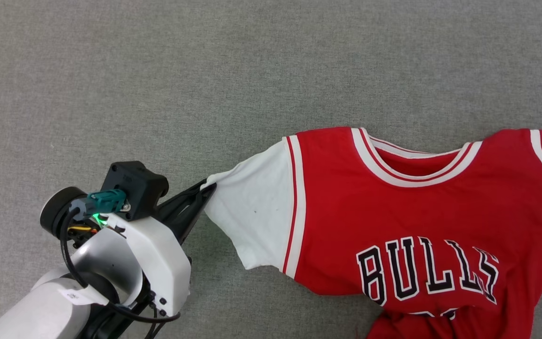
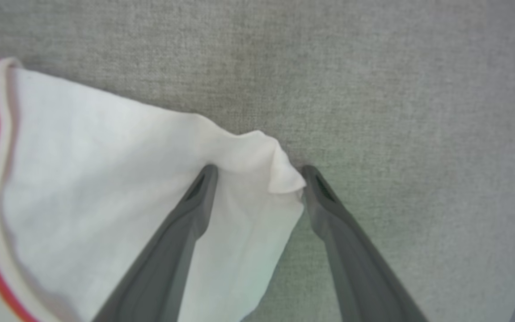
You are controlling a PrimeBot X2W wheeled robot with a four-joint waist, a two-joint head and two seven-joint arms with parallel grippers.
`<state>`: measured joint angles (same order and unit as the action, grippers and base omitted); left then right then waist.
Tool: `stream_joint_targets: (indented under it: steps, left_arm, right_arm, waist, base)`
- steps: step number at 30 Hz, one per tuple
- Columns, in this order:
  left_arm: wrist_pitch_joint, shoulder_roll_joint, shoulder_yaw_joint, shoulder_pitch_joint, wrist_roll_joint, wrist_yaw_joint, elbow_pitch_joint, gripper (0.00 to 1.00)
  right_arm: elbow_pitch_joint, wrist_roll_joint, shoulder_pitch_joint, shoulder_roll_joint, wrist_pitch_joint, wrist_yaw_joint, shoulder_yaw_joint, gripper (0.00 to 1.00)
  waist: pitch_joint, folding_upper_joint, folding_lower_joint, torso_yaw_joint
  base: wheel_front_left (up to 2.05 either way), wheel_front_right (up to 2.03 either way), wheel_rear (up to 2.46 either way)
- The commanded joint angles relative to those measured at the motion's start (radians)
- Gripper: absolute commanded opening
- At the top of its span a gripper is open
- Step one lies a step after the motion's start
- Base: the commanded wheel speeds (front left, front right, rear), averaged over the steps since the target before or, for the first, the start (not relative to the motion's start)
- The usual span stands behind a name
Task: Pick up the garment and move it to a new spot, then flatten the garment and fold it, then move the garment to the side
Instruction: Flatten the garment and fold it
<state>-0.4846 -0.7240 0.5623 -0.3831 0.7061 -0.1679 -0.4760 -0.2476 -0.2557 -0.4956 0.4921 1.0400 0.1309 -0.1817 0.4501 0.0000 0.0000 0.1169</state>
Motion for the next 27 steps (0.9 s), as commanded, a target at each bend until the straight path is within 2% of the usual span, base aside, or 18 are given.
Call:
stream_joint_targets:
  steps: [1,2,3,4,5,17,27]
  left_arm:
    - [-0.002,0.004,0.002,-0.012,-0.006,0.005,0.006,0.0]
    - [-0.002,0.005,0.004,-0.013,-0.007,0.006,0.012,0.0]
    - [-0.001,0.005,0.005,-0.014,-0.009,0.007,0.018,0.0]
    - [0.001,0.006,0.006,-0.014,-0.009,0.008,0.024,0.0]
    - [0.003,0.007,0.008,-0.014,-0.008,0.009,0.03,0.0]
    - [0.059,0.004,-0.015,0.021,0.003,0.002,0.104,0.0]
    - [0.133,-0.032,-0.082,0.05,-0.009,-0.029,0.098,0.0]
  right_arm:
    - [-0.032,-0.015,0.023,-0.024,0.007,0.0,0.025,1.0]
    - [-0.041,-0.021,0.031,-0.027,0.014,0.0,0.035,0.69]
    - [-0.046,-0.026,0.04,-0.028,0.018,0.001,0.045,0.43]
    - [-0.05,-0.031,0.048,-0.027,0.016,0.001,0.052,0.05]
    - [-0.055,-0.035,0.054,-0.026,0.01,0.001,0.057,0.0]
    - [-0.033,-0.083,0.005,0.012,-0.172,-0.001,0.1,0.0]
    - [0.003,-0.118,-0.048,0.056,-0.312,-0.001,0.131,0.0]
  waist:
    - [0.004,0.0,0.0,0.004]
    - [0.005,0.0,0.0,0.005]
    - [0.004,0.0,0.0,0.005]
    - [0.003,0.0,0.0,0.005]
    - [-0.001,0.0,0.0,0.004]
    - [-0.138,0.0,0.0,-0.04]
    - [-0.267,0.0,0.0,-0.086]
  base:
    - [0.0,0.0,0.0]
    - [0.0,0.0,0.0]
    - [0.0,0.0,0.0]
    - [0.0,0.0,0.0]
    - [0.0,0.0,0.0]
    - [0.0,0.0,0.0]
    - [0.0,0.0,0.0]
